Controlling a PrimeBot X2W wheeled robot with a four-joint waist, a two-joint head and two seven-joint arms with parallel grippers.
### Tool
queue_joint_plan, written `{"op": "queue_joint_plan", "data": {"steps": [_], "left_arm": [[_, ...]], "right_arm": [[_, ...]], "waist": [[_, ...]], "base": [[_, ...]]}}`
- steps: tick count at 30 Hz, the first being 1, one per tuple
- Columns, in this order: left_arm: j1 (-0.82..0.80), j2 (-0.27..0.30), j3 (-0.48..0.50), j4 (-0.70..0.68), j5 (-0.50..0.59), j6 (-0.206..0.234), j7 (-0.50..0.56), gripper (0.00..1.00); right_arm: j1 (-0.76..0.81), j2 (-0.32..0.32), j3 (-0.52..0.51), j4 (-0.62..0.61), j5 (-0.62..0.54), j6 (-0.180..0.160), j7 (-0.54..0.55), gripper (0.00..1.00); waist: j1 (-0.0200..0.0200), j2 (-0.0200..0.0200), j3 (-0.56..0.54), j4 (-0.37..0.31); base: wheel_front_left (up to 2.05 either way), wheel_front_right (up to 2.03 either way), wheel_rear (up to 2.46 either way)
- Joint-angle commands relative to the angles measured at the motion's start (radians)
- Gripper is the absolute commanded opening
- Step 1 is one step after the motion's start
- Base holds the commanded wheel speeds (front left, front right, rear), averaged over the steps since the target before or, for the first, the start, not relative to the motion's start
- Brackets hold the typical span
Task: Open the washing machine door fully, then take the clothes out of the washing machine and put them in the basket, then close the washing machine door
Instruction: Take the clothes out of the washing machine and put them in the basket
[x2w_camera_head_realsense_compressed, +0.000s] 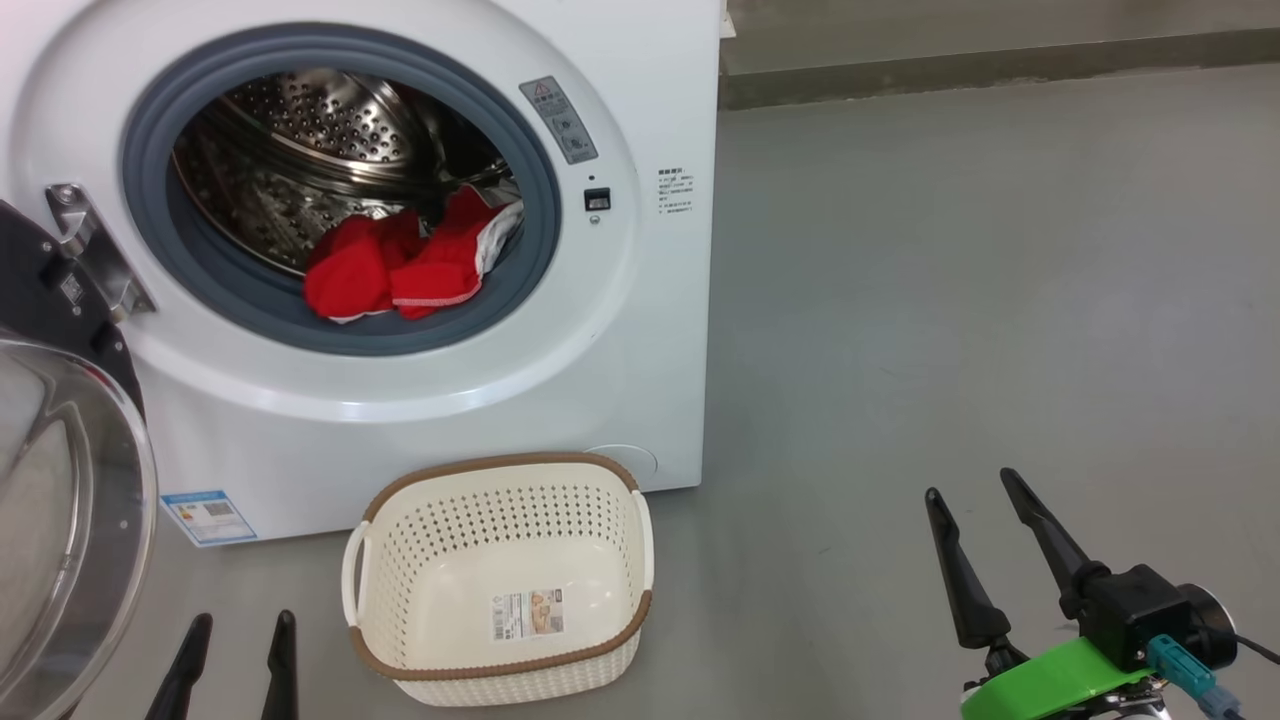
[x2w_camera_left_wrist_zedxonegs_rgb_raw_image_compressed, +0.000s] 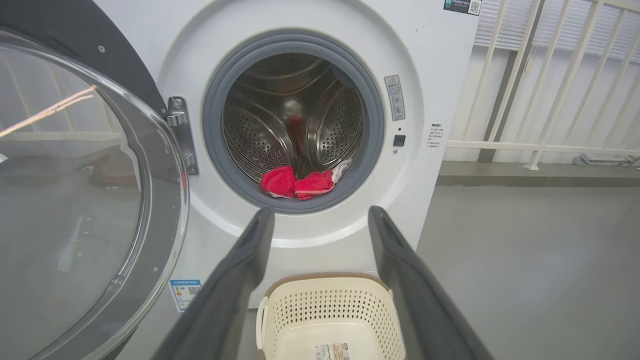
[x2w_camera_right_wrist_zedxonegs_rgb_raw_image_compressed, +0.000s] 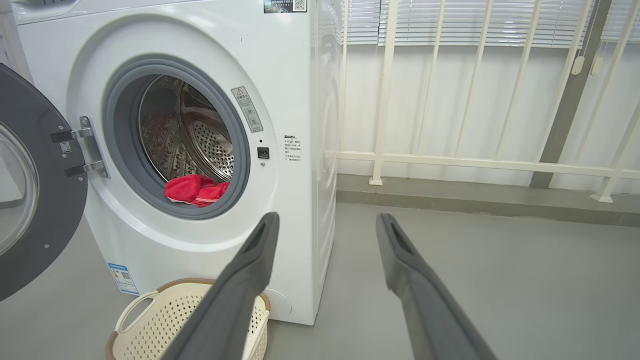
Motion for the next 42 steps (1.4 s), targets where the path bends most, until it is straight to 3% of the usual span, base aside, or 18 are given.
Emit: {"op": "queue_joint_plan", "data": {"steps": [1, 10, 26, 42], "left_arm": [[-0.027, 0.008, 0.043, -0.017, 0.012, -0.002, -0.012, 1.00], [-0.038, 0.005, 0.054, -0.008, 0.034, 0.008, -0.012, 1.00], [-0.046, -0.006, 0.062, -0.050, 0.052, 0.004, -0.012, 1.00], [-0.049, -0.007, 0.061, -0.040, 0.044, -0.001, -0.012, 1.00]], "right_arm": [[-0.015, -0.004, 0.031, -0.023, 0.001, 0.005, -0.006, 1.00], [-0.016, -0.004, 0.041, -0.021, 0.005, 0.005, -0.006, 1.00], [-0.028, -0.004, 0.051, -0.006, 0.030, 0.005, -0.006, 1.00], [-0.030, -0.004, 0.051, -0.006, 0.024, 0.005, -0.006, 1.00]], "waist": [[0.0000, 0.0000, 0.001, 0.003], [0.0000, 0.0000, 0.007, 0.012], [0.0000, 0.0000, 0.022, 0.017], [0.0000, 0.0000, 0.026, 0.007]], "base": [[0.00, 0.00, 0.00], [0.67, -0.67, 0.00], [1.60, -1.60, 0.00], [0.17, -0.17, 0.00]]}}
